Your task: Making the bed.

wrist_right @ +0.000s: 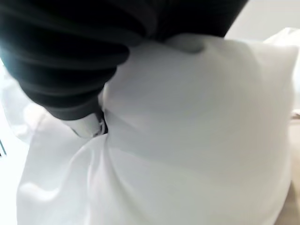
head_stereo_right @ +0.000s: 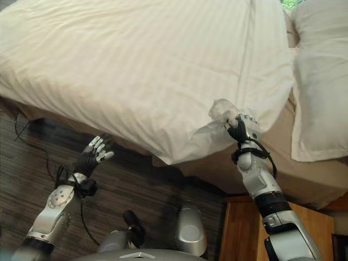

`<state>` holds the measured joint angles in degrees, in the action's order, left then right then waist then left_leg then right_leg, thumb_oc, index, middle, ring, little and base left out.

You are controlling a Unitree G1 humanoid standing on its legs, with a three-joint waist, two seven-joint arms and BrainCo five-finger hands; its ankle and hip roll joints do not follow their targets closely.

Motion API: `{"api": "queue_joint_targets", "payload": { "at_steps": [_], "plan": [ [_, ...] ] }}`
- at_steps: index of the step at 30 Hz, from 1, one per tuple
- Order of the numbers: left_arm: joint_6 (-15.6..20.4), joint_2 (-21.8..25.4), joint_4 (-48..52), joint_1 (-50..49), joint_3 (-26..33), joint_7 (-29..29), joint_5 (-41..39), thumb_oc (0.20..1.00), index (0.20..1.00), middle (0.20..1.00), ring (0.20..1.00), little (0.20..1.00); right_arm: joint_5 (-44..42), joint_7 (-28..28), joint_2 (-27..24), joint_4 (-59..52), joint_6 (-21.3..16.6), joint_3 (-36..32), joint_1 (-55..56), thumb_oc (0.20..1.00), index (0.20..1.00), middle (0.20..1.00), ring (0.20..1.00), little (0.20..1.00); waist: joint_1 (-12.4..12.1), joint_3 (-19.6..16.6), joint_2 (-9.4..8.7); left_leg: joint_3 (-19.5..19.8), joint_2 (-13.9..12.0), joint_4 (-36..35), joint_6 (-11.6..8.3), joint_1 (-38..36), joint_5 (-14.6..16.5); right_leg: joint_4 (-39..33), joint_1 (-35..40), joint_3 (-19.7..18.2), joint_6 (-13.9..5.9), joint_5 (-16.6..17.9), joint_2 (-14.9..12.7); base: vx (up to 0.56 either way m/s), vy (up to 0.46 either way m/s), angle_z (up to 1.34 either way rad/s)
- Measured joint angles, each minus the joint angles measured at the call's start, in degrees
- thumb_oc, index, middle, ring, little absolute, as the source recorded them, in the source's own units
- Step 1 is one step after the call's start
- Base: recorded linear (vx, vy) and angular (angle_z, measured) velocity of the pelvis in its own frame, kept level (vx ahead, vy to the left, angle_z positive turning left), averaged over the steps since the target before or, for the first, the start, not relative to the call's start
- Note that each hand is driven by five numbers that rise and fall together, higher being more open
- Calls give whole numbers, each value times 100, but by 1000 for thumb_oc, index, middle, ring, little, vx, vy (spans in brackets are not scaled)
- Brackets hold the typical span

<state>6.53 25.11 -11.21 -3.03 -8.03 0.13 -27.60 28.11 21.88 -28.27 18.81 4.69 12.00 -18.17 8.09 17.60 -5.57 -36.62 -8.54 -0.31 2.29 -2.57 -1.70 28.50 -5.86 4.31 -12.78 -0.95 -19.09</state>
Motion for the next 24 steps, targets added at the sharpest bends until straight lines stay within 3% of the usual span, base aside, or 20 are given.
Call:
{"api": "queue_joint_targets", "payload": {
  "at_steps": [1,3,4,5,6,8,11,13,20,24],
  "plan": [
    [-58,-72,-125,-99,18,98,34,1000,1000,1000,1000,1000,2,-65,73,-33,-71,156,345,200,200,200,200,200,-133,-356,-240,-189,-7,-108,-195,-35,-32,-560,393,16,-73,-31,-260,-38,-213,-112],
    [-46,-73,-159,-407,418,226,89,1000,1000,1000,1000,1000,6,-184,244,-9,-236,457,809,200,200,200,200,200,-366,-934,-706,-449,-52,-257,-530,-57,-255,-2277,1014,216,-337,11,-198,-51,-239,-156],
    [-46,-44,-223,-454,422,246,93,1000,1000,1000,1000,1000,25,-244,218,77,-260,540,852,200,200,200,200,200,-379,-1033,-738,-371,-179,-264,-709,-55,-376,-2616,1091,317,-338,-57,-38,-34,-219,-131],
    [-47,-43,-283,-485,382,243,102,1000,1000,1000,1000,1000,65,-277,164,187,-264,554,907,200,200,200,200,200,-324,-1076,-636,-360,-309,-264,-787,-21,-506,-2930,1216,360,-294,-74,172,-10,-97,-52],
    [-54,-156,-334,-472,203,237,104,1000,1000,1000,1000,1000,67,-350,-6,275,-223,553,974,200,200,200,200,200,-211,-1115,-418,-157,-454,-390,-844,21,-628,-3058,1226,392,-187,1,400,5,-89,-15],
    [-59,-486,-336,-488,-75,178,130,1000,1000,1000,1000,1000,129,-398,-380,408,-285,557,1044,200,200,200,200,200,-119,-1200,-61,102,-622,-499,-794,50,-794,-3220,1223,372,-47,91,651,11,-57,-14],
    [-54,-794,-305,-575,-135,158,131,1000,1000,1000,1000,1000,129,-419,-655,393,-374,553,1046,200,200,200,200,200,-42,-1358,248,137,-662,-493,-779,10,-806,-3300,1296,367,-20,109,742,1,-92,-6],
    [-35,-784,-291,-577,-91,150,131,1000,1000,1000,1000,1000,128,-434,-658,451,-397,497,1188,200,200,200,200,200,-32,-1369,269,137,-631,-483,-787,-23,-803,-3416,1395,394,-16,117,723,13,-47,11],
    [-48,-683,-328,-589,-82,187,131,1000,1000,1000,1000,1000,117,-445,-69,428,-413,401,1270,200,200,200,200,200,-21,-1258,81,145,-600,-494,-795,-65,-797,-3418,1437,403,-19,114,692,-9,-37,1],
    [-44,-696,-325,-583,-85,196,126,1000,1000,1000,1000,1000,118,-365,135,420,-447,425,1337,200,200,200,200,200,-11,-1143,176,148,-582,-496,-806,-78,-789,-3416,1490,428,-19,114,676,-11,1,2]
  ]
}}
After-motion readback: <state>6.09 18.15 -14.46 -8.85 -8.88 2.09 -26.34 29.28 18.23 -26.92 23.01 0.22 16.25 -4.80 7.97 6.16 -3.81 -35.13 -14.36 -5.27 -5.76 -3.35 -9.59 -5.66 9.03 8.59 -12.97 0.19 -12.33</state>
